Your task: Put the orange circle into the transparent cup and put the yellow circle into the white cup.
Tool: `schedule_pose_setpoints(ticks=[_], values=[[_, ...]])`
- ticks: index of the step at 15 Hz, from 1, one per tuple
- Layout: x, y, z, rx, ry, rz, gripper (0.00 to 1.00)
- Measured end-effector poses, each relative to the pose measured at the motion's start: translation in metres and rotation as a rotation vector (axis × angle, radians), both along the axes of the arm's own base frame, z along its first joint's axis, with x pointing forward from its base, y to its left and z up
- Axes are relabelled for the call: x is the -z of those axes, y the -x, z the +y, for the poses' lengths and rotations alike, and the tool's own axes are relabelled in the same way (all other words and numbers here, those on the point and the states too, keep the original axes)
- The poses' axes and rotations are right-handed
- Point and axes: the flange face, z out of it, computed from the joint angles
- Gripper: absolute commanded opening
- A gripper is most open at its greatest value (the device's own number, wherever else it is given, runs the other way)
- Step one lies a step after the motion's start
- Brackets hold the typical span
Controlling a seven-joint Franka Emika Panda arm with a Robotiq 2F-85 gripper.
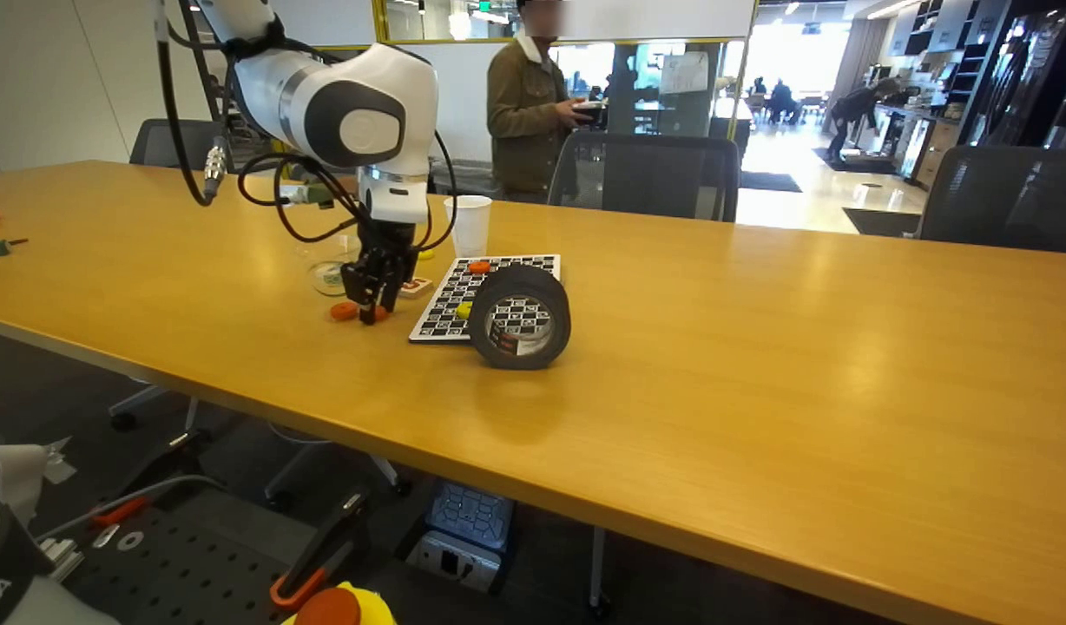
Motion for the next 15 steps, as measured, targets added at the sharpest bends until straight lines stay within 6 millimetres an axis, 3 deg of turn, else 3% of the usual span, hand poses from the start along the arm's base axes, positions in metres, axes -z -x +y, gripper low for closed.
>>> schedule_pose_setpoints(ticks=[4,8,11,15], values=[[-0.016,-0.002,-0.032,0.026,0.049,-0.026,0.22],[-0.048,-0.004,-0.058,0.035,0.144,-0.073,0.2],[-0.075,-0.006,-0.055,0.006,0.188,-0.124,0.21],[-0.108,-0.006,-0.034,-0.068,0.203,-0.196,0.2]])
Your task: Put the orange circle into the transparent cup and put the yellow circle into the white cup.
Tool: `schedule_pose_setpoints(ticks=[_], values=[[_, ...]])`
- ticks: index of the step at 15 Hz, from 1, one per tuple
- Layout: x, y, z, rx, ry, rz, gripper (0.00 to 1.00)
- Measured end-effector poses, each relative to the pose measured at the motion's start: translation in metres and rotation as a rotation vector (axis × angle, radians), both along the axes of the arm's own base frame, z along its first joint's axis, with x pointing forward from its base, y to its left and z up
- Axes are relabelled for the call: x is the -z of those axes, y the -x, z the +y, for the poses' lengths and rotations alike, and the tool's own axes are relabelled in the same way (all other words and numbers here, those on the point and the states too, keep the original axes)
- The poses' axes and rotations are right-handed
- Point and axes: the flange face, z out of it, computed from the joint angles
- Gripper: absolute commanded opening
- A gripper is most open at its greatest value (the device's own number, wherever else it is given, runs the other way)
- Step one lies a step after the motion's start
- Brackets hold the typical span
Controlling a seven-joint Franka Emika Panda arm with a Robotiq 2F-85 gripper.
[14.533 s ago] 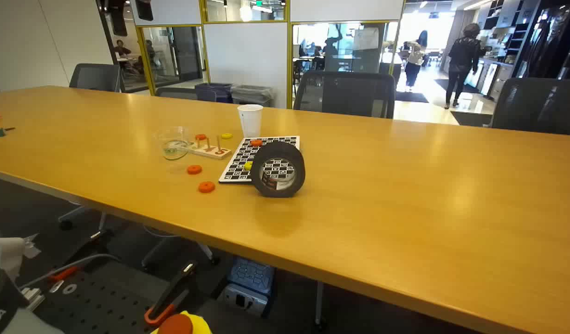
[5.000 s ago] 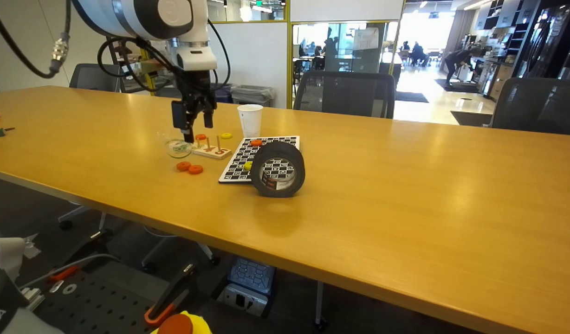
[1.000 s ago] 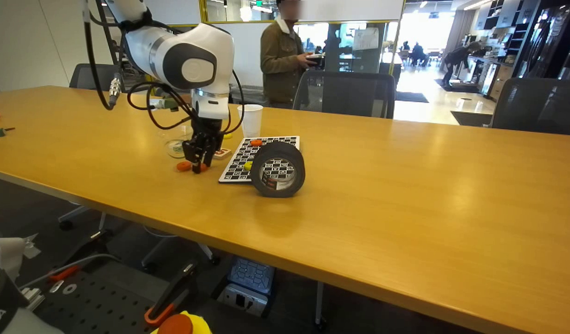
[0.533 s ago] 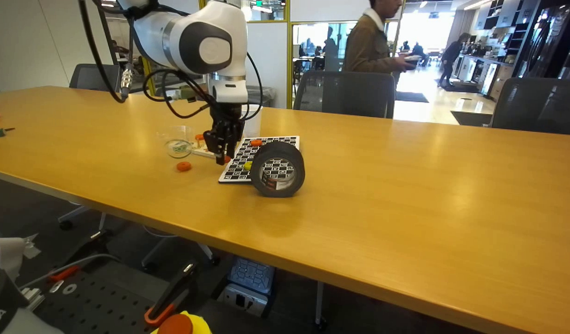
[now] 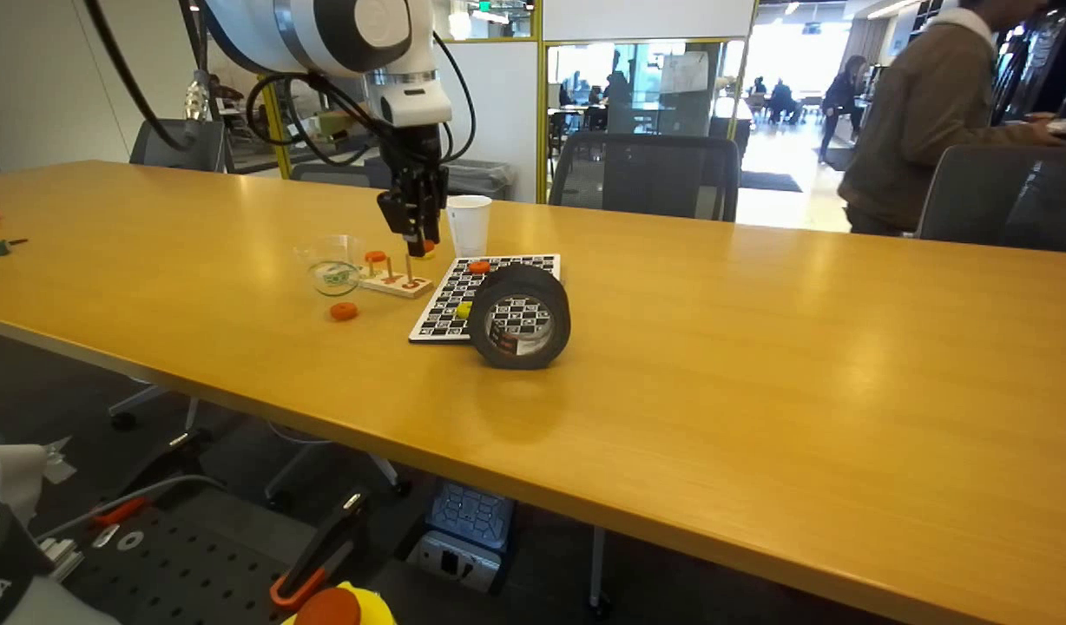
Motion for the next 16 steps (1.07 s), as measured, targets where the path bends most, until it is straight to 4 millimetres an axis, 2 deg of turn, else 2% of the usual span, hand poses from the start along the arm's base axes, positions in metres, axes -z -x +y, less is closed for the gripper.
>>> schedule_pose_setpoints(ticks=[4,7,11,16], values=[[-0.024,0.009,0.031,-0.157,0.027,-0.047,0.2],[-0.033,0.021,0.058,-0.322,0.035,-0.067,0.2],[-0.033,0.037,0.087,-0.542,-0.005,-0.079,0.2],[-0.028,0.051,0.101,-0.798,-0.064,-0.074,0.2]])
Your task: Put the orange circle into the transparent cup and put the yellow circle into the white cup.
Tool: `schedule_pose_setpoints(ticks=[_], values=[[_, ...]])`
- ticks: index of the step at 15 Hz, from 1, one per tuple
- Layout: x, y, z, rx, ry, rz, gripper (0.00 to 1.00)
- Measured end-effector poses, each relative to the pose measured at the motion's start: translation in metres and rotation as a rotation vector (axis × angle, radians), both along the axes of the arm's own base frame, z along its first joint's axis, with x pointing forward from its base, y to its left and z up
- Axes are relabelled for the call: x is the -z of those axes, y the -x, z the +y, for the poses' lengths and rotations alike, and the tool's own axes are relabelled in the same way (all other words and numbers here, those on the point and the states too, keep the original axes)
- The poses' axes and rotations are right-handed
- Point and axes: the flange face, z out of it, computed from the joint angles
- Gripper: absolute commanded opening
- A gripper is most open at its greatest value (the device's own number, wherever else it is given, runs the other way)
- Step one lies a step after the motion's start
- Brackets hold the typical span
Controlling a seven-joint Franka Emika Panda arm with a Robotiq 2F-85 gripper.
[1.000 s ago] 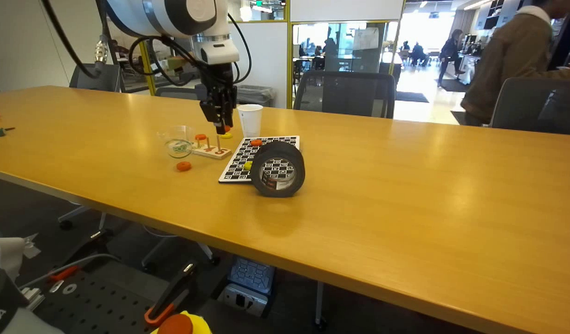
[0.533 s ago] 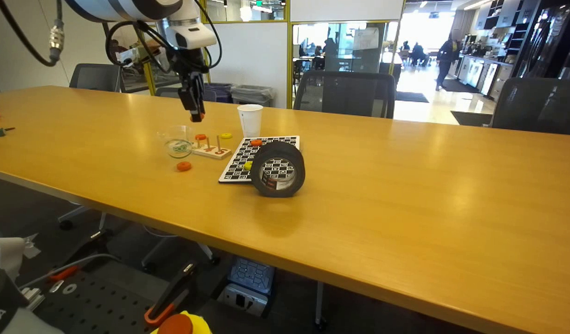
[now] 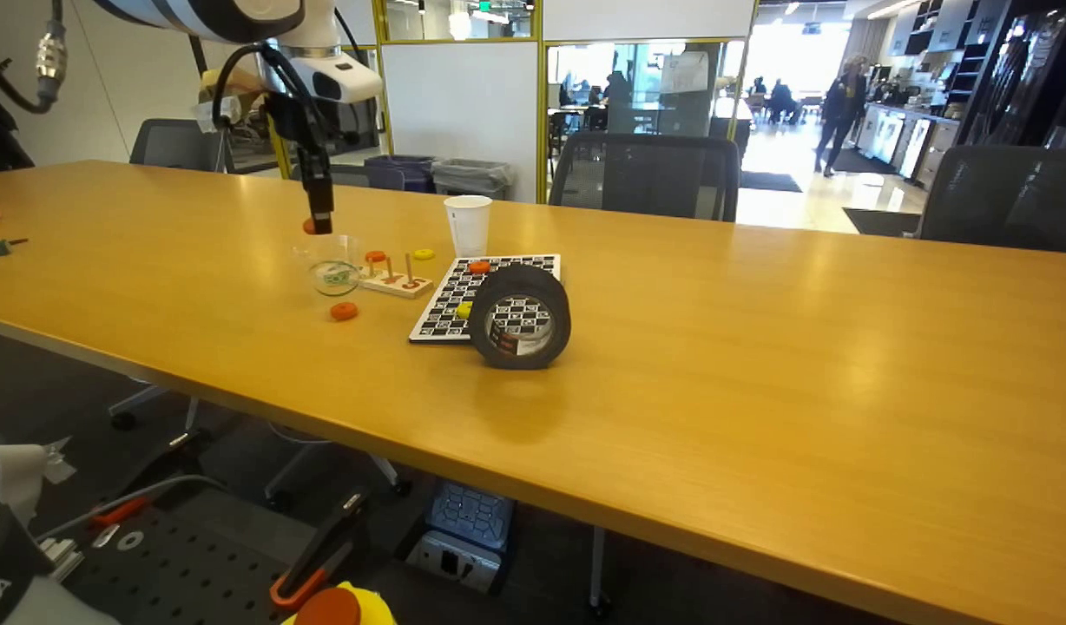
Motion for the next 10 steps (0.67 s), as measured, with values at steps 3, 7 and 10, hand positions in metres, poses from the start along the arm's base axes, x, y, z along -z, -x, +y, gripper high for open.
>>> schedule_pose_setpoints(ticks=[3,7,10], values=[[0.0028,0.0051,0.0011,-0.102,-0.016,0.027,0.2],[0.0052,0.0064,-0.0015,-0.152,-0.019,0.046,0.2],[0.0057,0.0017,-0.0057,-0.143,-0.02,0.048,0.2]])
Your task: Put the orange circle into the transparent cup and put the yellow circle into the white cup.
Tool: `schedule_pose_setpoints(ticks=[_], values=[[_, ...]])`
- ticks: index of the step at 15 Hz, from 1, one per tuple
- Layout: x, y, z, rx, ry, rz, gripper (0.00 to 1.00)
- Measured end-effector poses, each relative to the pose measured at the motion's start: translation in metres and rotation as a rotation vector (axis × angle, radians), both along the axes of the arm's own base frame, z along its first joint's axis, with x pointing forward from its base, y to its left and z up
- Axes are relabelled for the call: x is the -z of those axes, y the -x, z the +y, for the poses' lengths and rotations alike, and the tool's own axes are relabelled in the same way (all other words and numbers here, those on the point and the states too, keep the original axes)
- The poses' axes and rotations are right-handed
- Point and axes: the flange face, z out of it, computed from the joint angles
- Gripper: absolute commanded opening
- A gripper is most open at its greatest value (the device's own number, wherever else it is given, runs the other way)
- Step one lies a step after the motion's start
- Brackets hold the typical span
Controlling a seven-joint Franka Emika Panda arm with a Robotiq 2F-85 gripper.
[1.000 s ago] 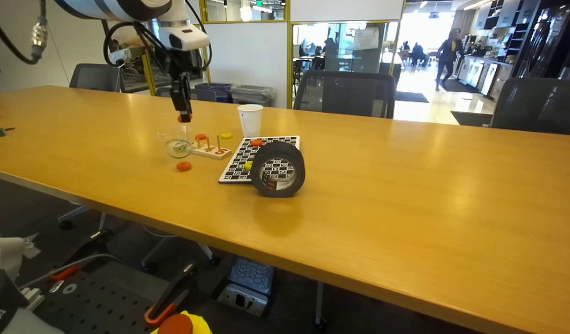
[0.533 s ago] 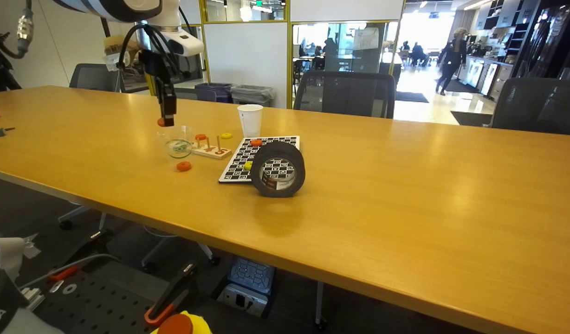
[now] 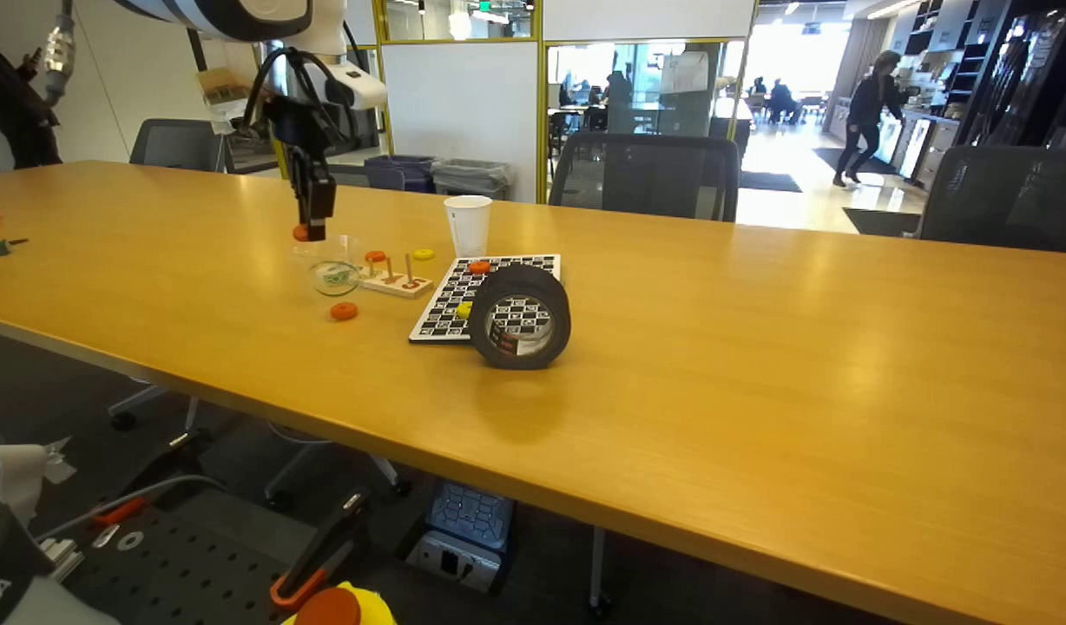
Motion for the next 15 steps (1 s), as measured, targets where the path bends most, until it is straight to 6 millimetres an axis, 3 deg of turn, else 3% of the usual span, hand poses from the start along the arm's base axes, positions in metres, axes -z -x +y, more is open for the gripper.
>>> schedule_pose_setpoints(ticks=[5,6,7,11,15], values=[[0.003,-0.011,-0.006,0.015,0.0,0.005,0.19],[0.004,-0.013,-0.006,0.017,0.0,0.008,0.53],[0.006,-0.014,-0.007,0.019,-0.001,0.01,0.67],[0.01,-0.017,-0.006,0.005,0.01,0.027,0.96],[0.007,-0.02,-0.009,-0.039,0.054,0.029,1.0]])
